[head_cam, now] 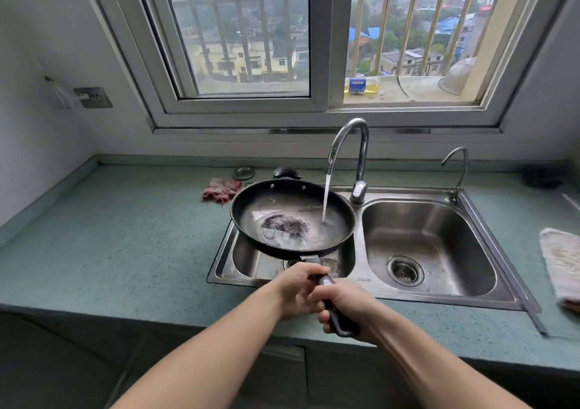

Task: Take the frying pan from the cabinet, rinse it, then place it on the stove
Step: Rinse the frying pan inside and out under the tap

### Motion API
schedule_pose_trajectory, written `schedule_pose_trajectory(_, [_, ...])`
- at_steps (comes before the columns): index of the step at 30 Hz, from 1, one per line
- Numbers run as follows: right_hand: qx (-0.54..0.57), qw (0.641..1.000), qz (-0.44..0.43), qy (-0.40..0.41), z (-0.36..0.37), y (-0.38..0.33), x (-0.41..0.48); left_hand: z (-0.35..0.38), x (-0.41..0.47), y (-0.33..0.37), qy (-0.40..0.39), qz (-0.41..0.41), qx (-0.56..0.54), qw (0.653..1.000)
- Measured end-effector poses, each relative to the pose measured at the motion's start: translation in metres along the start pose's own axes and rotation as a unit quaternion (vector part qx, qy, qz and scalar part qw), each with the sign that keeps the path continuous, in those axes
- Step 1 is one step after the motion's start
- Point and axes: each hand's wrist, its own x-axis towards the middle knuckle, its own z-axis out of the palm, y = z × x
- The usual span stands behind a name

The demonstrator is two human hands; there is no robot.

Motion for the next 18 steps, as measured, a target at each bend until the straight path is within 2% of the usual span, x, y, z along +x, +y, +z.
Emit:
schedule_pose_trajectory(10, [-0.130,0.990,-0.036,0.050,-0.020,-0.010,-0.009,0.031,0.004,-0.002,-0.040,0.045,0.009,0.998])
schedule_pose_trajectory(18, [-0.185,0.980,-0.050,0.052,-0.026,-0.018,0.015,0.017,0.030,0.014,-0.084,0.024,-0.023,0.996])
